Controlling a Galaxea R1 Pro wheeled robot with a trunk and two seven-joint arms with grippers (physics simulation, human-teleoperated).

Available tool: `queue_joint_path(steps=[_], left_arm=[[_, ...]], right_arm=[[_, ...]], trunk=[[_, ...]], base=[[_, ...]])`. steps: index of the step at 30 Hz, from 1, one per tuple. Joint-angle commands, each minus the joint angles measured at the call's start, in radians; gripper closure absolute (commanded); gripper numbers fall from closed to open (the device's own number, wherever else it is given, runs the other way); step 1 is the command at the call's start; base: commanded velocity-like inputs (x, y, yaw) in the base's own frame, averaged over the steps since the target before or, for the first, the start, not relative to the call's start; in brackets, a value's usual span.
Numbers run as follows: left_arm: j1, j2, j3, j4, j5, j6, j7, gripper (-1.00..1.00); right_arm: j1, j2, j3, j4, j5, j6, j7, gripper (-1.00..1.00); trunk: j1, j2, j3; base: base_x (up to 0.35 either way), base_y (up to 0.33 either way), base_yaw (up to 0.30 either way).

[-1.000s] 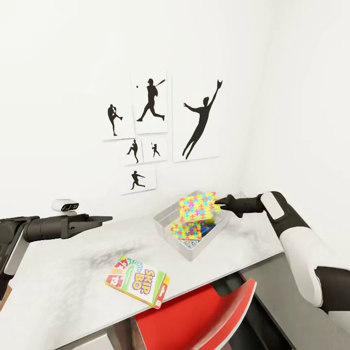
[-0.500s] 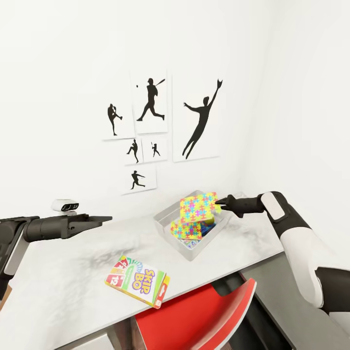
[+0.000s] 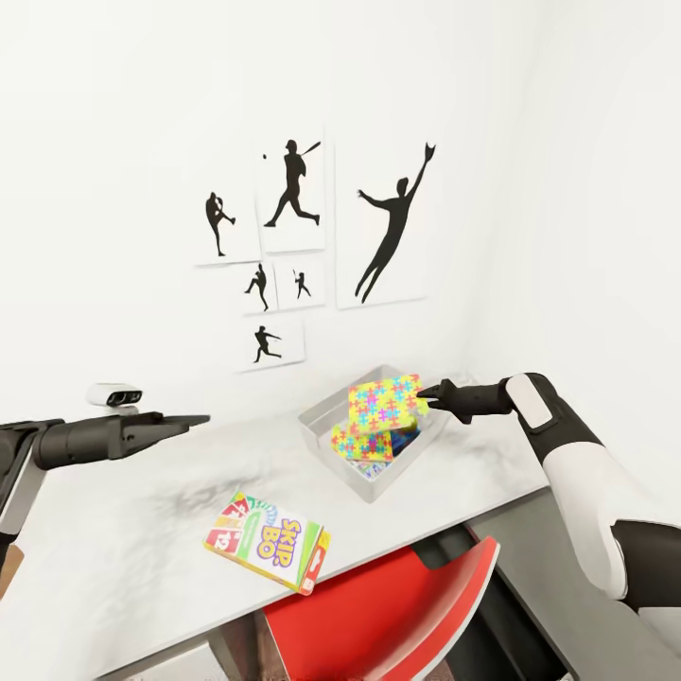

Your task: Put all the toys in the child's room - the three board games (two on the bed and one on the table), the two jigsaw puzzles on the table, and the tennis ball on the table - inside the toy box on the table in the child's room.

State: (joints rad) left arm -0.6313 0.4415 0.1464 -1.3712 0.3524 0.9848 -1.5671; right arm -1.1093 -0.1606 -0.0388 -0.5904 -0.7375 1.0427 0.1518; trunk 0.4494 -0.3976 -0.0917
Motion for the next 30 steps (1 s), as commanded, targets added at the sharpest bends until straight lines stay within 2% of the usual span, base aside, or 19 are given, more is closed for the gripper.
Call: queue_joint_path(steps=[1, 5, 8, 24, 26, 30], left_arm=[[-0.001, 0.001, 0.005, 0.000, 0.000, 0.012, -0.004, -1.00], [-0.001, 0.001, 0.053, 0.006, 0.002, 0.016, -0.004, -1.00], [-0.001, 0.000, 0.069, 0.010, 0.002, 0.016, -0.004, -1.00], [-0.001, 0.000, 0.078, 0.018, 0.001, 0.011, -0.004, -1.00], [-0.001, 0.000, 0.078, 0.020, 0.001, 0.009, -0.004, -1.00], [-0.001, 0.000, 0.078, 0.023, 0.001, 0.007, -0.004, -1.00]], right_arm=[[-0.001, 0.001, -0.004, 0.000, 0.010, 0.005, 0.009, 1.00], [-0.001, 0.001, -0.004, 0.001, 0.010, 0.005, 0.008, 1.00], [-0.001, 0.002, -0.003, 0.001, 0.010, 0.005, 0.007, 1.00], [-0.001, 0.010, 0.000, 0.000, 0.012, -0.003, 0.006, 1.00], [-0.001, 0.009, 0.013, 0.000, 0.012, -0.016, 0.007, 1.00], [-0.002, 0.008, 0.072, -0.001, 0.012, -0.057, 0.010, 1.00]], trunk=[[0.001, -0.002, -0.004], [0.001, -0.002, -0.011], [0.001, -0.002, -0.015], [0.001, -0.002, -0.042], [0.001, -0.002, -0.045], [0.001, -0.002, -0.051]], base=[[0.000, 0.000, 0.000], [0.000, 0.000, 0.000], [0.000, 0.000, 0.000], [0.000, 0.000, 0.000], [0.000, 0.000, 0.000], [0.000, 0.000, 0.000]])
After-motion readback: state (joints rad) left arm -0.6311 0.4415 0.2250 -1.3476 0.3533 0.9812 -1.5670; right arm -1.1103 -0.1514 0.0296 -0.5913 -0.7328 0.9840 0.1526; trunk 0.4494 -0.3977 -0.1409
